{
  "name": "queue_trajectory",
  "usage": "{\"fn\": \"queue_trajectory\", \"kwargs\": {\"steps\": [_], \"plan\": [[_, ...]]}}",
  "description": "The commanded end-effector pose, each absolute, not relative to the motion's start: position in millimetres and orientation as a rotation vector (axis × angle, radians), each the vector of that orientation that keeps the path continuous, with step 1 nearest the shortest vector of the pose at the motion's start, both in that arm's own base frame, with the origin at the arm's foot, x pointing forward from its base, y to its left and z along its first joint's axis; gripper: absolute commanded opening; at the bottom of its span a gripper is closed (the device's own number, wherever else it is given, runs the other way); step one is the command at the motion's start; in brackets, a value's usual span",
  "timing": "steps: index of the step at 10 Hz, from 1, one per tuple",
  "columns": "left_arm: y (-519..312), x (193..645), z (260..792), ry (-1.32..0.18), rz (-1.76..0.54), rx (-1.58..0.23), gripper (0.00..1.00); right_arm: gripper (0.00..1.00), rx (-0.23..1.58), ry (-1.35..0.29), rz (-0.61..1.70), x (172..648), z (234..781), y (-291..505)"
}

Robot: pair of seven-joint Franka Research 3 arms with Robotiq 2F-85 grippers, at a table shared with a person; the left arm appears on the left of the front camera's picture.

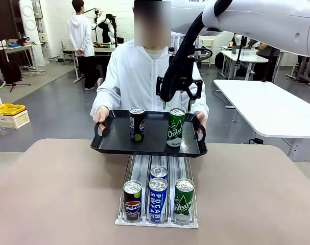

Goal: Retrieve and hand over the desired beverage to the person.
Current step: Place the picked can on the Handle tray extended by the person.

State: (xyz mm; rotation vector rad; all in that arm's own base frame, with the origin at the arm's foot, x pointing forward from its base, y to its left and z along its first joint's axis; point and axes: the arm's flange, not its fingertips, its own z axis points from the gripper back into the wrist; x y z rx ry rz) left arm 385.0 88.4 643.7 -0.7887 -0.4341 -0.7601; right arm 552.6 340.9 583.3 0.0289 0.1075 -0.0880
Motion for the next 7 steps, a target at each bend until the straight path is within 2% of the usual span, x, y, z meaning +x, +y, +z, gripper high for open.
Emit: {"fn": "queue_trajectory", "kwargs": {"steps": [1,7], "plan": [[89.7,384.7,644.2,-0.448,-0.777,-0.803,1.00,1.00,0.019,0.112,-0.065,559.2,592.1,344.5],[89.7,384.7,644.2,-0.448,-0.777,-0.803,1.00,1.00,0.017,0.112,-0.066,543.0,604.0,337.0]]}}
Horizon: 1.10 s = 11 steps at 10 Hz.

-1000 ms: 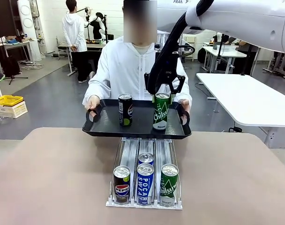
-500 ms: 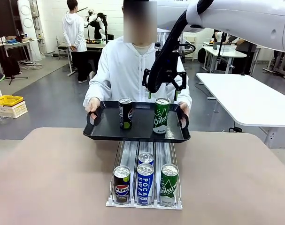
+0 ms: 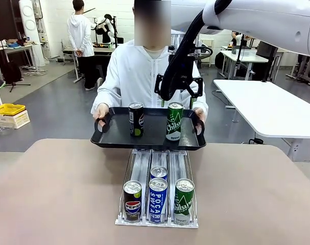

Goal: Retrieve and hand over the desired beverage to the person.
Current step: Place the picked can on the Handle tray extended by the person.

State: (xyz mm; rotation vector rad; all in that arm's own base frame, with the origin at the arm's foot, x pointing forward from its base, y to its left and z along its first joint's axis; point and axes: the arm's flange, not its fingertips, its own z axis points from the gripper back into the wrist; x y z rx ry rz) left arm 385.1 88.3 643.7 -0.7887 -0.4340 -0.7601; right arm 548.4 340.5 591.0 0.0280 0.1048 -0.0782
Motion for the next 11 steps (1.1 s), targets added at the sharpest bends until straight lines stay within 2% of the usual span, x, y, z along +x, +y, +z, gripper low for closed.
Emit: {"fn": "queue_trajectory", "kwargs": {"steps": [1,3,5,8,9,11], "plan": [[89.7,384.7,644.2,-0.448,-0.777,-0.803,1.00,1.00,0.003,0.130,-0.070,520.7,615.3,325.8],[89.7,384.7,644.2,-0.448,-0.777,-0.803,1.00,1.00,0.046,0.049,-0.001,445.6,648.5,285.0],[89.7,384.7,644.2,-0.448,-0.777,-0.803,1.00,1.00,0.082,-0.079,0.059,377.6,650.3,241.1],[89.7,384.7,644.2,-0.448,-0.777,-0.803,1.00,1.00,0.064,-0.149,0.403,345.3,627.2,187.0],[89.7,384.7,644.2,-0.448,-0.777,-0.803,1.00,1.00,0.041,-0.218,0.492,337.1,624.3,169.1],[89.7,384.7,644.2,-0.448,-0.777,-0.803,1.00,1.00,0.093,-0.281,0.560,333.7,629.8,141.4]]}}
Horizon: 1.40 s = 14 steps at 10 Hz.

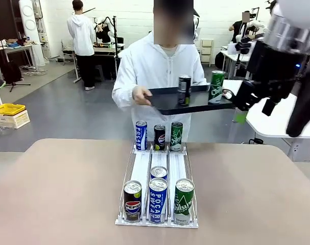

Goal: Retrieve and hand over the desired beverage to the person.
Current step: Place the picked can on the Handle tray extended by the person.

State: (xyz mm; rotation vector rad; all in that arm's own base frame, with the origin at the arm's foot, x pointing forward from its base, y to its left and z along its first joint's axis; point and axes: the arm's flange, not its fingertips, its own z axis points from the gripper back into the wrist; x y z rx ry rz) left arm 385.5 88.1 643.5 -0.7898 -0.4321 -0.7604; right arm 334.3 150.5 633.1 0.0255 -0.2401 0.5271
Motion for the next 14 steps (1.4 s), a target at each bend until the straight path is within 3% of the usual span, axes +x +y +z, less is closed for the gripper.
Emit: {"fn": "queue_trajectory", "kwargs": {"steps": [1,2,14], "plan": [[89.7,384.7,644.2,-0.448,-0.777,-0.803,1.00,1.00,0.140,-0.254,0.559,344.5,630.5,134.5],[89.7,384.7,644.2,-0.448,-0.777,-0.803,1.00,1.00,0.026,-0.240,0.527,334.3,633.1,150.5],[89.7,384.7,644.2,-0.448,-0.777,-0.803,1.00,1.00,0.026,-0.240,0.527,334.3,633.1,150.5]]}}
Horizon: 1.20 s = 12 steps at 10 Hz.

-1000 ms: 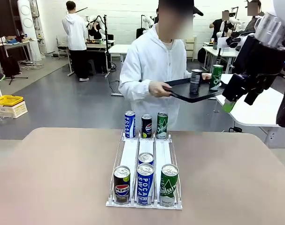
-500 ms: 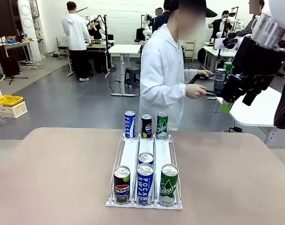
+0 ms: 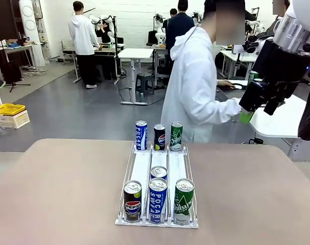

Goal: Retrieve and hand over the desired beverage to the person.
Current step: Place the picked can on the Handle tray extended by the person.

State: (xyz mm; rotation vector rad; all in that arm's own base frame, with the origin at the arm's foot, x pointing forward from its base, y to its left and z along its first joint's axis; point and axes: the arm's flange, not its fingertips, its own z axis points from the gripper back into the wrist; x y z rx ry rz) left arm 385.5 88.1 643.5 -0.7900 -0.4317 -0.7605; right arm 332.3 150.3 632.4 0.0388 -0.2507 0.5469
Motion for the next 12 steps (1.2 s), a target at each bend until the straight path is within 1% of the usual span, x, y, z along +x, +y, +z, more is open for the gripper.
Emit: {"fn": "queue_trajectory", "kwargs": {"steps": [1,2,4,7,8,10,12], "plan": [[89.7,384.7,644.2,-0.448,-0.777,-0.803,1.00,1.00,0.026,-0.240,0.527,334.3,633.1,150.5],[89.7,384.7,644.2,-0.448,-0.777,-0.803,1.00,1.00,0.039,-0.251,0.547,332.3,632.4,150.3],[89.7,384.7,644.2,-0.448,-0.777,-0.803,1.00,1.00,0.179,-0.309,0.677,319.4,660.7,97.8],[89.7,384.7,644.2,-0.448,-0.777,-0.803,1.00,1.00,0.436,-0.457,0.775,316.8,675.9,9.2],[89.7,384.7,644.2,-0.448,-0.777,-0.803,1.00,1.00,0.561,-0.475,0.830,314.9,673.9,-16.8],[89.7,384.7,644.2,-0.448,-0.777,-0.803,1.00,1.00,0.603,-0.501,0.745,312.1,654.0,-43.2],[89.7,384.7,644.2,-0.448,-0.777,-0.803,1.00,1.00,0.630,-0.591,0.706,304.3,629.0,-56.0]]}}
